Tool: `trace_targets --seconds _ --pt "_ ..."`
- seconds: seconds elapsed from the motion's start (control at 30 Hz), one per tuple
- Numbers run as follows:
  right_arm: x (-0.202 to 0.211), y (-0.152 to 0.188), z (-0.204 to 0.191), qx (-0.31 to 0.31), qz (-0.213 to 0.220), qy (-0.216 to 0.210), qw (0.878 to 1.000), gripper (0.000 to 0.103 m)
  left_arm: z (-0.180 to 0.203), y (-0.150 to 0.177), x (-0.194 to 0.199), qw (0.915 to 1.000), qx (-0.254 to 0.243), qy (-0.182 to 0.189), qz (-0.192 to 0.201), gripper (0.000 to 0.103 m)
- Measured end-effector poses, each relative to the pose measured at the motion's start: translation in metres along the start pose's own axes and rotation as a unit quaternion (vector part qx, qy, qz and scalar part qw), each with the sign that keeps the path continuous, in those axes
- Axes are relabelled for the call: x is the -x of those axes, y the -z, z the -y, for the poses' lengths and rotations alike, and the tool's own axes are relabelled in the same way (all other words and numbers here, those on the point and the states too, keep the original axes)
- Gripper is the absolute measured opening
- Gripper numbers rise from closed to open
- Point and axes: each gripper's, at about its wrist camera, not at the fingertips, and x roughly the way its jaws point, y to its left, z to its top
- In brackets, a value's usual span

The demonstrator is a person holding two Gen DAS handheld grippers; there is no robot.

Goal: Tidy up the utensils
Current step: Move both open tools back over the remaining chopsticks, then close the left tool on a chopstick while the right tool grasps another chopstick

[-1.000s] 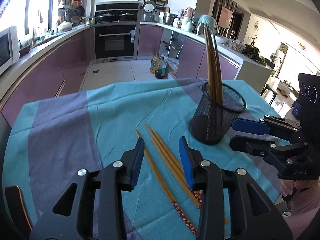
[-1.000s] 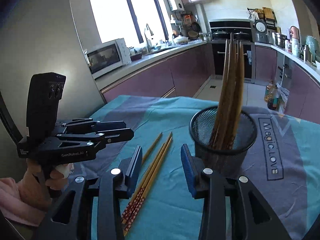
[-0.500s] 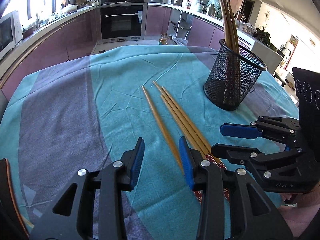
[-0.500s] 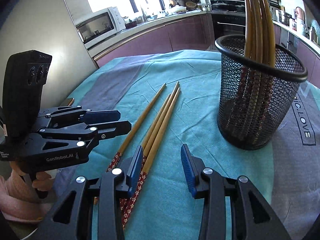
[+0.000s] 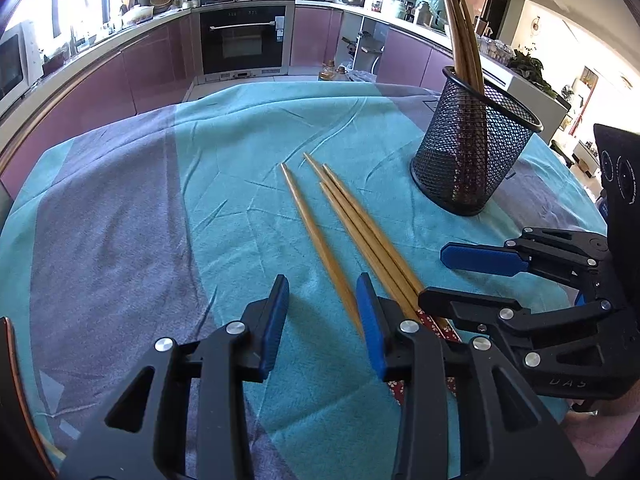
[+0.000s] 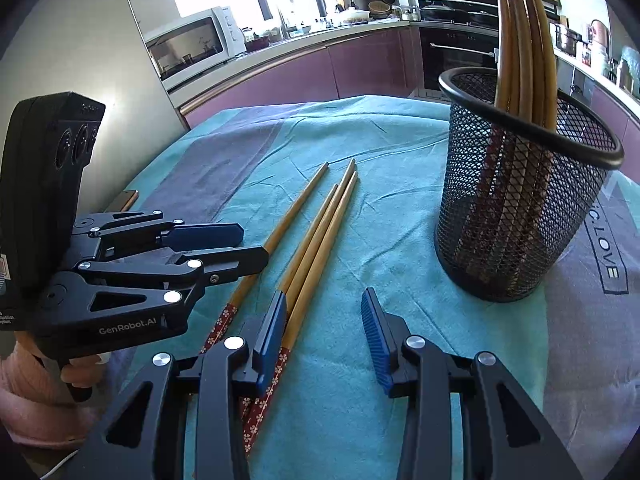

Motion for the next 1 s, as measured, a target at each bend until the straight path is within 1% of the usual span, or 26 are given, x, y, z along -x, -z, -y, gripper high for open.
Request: trace_targets --seconds 0.17,0.33,0.43,0.6,0.67,0.8,0.9,1.0 --pt "0.0 0.001 0.0 0.001 0.0 0.01 1.0 0.036 0.004 -0.002 -0.007 0.9999 -0.009 -0.01 -0.003 0.034" --pt "-0.002 0.0 -0.004 0.012 -0.003 0.021 1.0 0.033 0.006 -0.006 -0.01 0.9998 -0.013 -0.015 -0.007 0.028" --pt "-0.005 -0.003 -0.006 0.017 -0.006 0.031 0.999 0.029 0.006 -0.008 -0.012 0.9998 -0.014 -0.014 -0.009 0.027" --pt "-0.011 -0.008 -0.007 0.019 -0.009 0.037 0.999 0.028 0.008 -0.016 -0.018 0.9997 -0.014 -0.015 -0.012 0.027" --pt "-0.013 -0.01 -0.007 0.019 -0.008 0.04 0.999 0.026 0.007 -0.02 -0.021 0.9997 -0.013 -0.017 -0.013 0.025" --pt "-0.014 -0.011 -0.002 0.004 -0.004 0.039 0.999 0.017 0.004 -0.025 -0.025 0.9997 -0.007 -0.021 -0.013 0.016" --pt "-0.012 -0.01 0.004 -0.009 -0.001 0.032 0.999 0.009 0.002 -0.025 -0.026 0.9998 0.003 -0.016 -0.011 0.013" --pt "-0.009 -0.008 0.01 -0.027 0.003 0.025 0.999 0.006 -0.003 -0.021 -0.024 0.9998 0.016 -0.011 -0.009 0.008"
